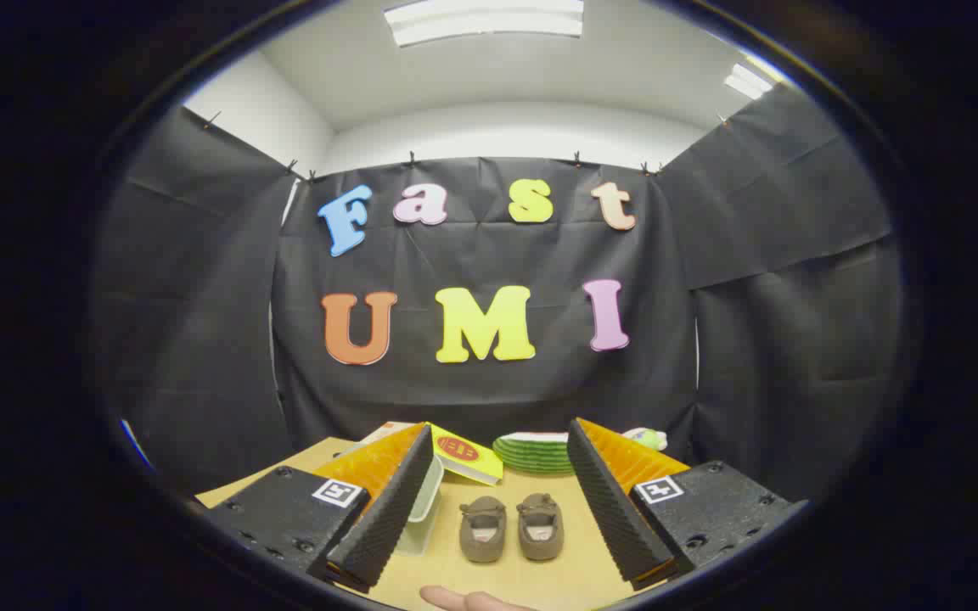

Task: Open the storage box then place both shoes into the box .Put the left shoe in first, then the right shoe, with the right side of both shoes facing outward in a uniform manner.

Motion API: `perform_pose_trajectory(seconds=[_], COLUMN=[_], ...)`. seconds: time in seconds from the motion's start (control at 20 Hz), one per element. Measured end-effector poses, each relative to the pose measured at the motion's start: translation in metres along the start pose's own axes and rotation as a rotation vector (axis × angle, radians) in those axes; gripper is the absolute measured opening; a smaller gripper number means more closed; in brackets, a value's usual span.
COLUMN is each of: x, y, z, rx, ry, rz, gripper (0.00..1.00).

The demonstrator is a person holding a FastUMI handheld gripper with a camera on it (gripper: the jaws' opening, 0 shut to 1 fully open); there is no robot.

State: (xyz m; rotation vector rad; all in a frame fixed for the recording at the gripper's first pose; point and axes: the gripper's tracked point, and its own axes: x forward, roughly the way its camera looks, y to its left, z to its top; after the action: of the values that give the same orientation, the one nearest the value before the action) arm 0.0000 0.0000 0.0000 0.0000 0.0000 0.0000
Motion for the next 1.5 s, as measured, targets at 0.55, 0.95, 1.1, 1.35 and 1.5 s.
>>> perform_pose_trajectory(seconds=[0.55, 0.95, 1.1, 1.35, 1.5], x=[0.002, 0.017, 0.036, 0.083, 0.114], y=[0.001, -0.004, -0.007, 0.001, 0.014], z=[-0.014, -0.035, -0.057, -0.110, -0.141], rx=[-0.012, -0.006, 0.045, 0.111, 0.125], ry=[0.039, 0.097, 0.175, 0.349, 0.460], rz=[-0.006, -0.033, -0.036, 0.000, 0.055], gripper=[1.00, 1.00, 1.00, 1.00, 1.00])
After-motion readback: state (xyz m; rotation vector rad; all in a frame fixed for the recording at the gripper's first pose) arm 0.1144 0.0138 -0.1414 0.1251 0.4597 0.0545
